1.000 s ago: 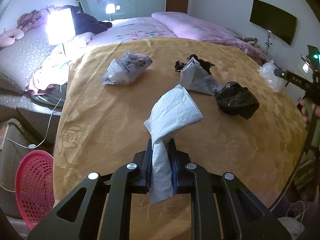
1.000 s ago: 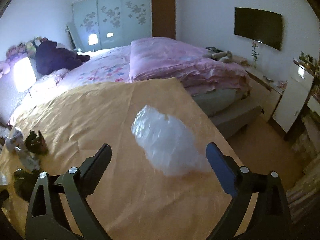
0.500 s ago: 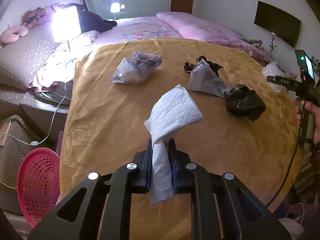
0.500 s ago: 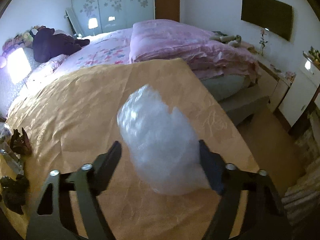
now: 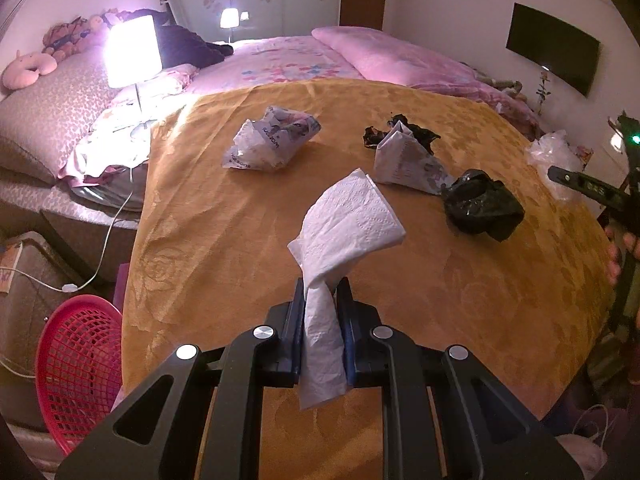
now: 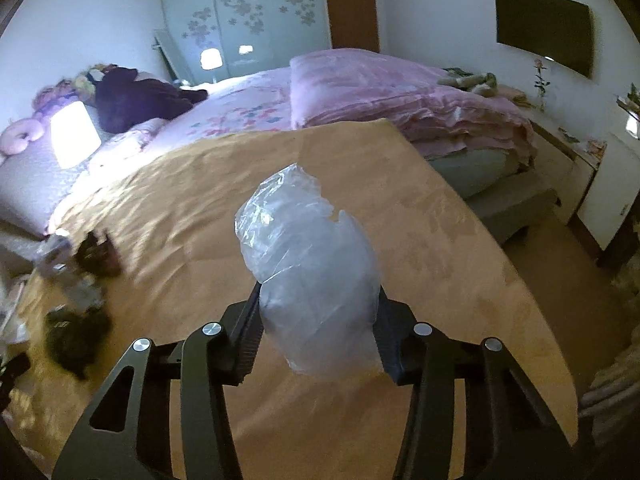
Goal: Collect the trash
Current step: 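Carry the clear bag and tissue with both tools over the pink basket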
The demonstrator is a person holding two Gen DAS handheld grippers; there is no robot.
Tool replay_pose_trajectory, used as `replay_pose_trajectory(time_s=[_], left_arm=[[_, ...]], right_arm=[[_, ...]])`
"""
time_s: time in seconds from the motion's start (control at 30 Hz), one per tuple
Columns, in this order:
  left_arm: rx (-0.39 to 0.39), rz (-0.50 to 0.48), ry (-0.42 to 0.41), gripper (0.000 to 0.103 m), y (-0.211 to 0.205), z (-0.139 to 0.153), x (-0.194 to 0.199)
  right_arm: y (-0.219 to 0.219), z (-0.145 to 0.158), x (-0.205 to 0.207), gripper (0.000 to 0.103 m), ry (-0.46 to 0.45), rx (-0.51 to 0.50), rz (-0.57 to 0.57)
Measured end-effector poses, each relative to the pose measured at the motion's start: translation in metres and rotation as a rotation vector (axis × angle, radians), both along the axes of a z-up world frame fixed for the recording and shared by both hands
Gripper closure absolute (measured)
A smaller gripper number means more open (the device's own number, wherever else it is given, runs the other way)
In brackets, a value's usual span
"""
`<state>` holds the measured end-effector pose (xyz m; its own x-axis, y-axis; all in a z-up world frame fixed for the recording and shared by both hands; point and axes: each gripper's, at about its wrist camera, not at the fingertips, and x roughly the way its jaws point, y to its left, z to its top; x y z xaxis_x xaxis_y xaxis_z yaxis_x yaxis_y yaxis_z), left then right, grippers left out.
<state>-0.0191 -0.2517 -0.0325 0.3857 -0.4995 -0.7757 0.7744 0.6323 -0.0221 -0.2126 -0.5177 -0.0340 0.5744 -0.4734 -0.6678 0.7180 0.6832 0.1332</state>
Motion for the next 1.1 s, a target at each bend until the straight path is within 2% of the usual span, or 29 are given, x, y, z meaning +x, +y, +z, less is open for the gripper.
replay_pose_trajectory(time_s=[0.3, 0.5, 0.8, 0.87, 0.93, 1.0, 1.1], left_arm=[[0.006, -0.012, -0.001, 0.089, 0.003, 0.0, -0.007], [0.019, -0.017, -0.004, 0.089, 0.009, -0.001, -0.015], [0.025, -0.007, -0.006, 0.089, 0.019, -0.004, -0.017], [0.024, -0.004, 0.0, 0.089, 0.021, -0.004, -0.015], [0.024, -0.009, 0.001, 0.089, 0.021, -0.004, -0.015], [0.028, -0.013, 0.001, 0.089, 0.019, -0.005, -0.016], [0.031, -0.015, 0.001, 0.089, 0.018, -0.006, -0.016]], right_arm=[[0.052, -0.003, -0.012, 0.056, -0.037, 0.04, 0.059], [0.091, -0.006, -0.003, 0.056, 0.024, 0.014, 0.114], [0.133, -0.005, 0.009, 0.055, 0.046, 0.004, 0.194], [0.134, -0.004, 0.009, 0.049, 0.043, -0.004, 0.195], [0.133, -0.004, 0.009, 0.033, 0.039, -0.011, 0.184], [0.132, -0.002, 0.007, 0.025, 0.025, -0.028, 0.163], [0.129, 0.001, 0.007, 0.02, 0.014, -0.041, 0.159]])
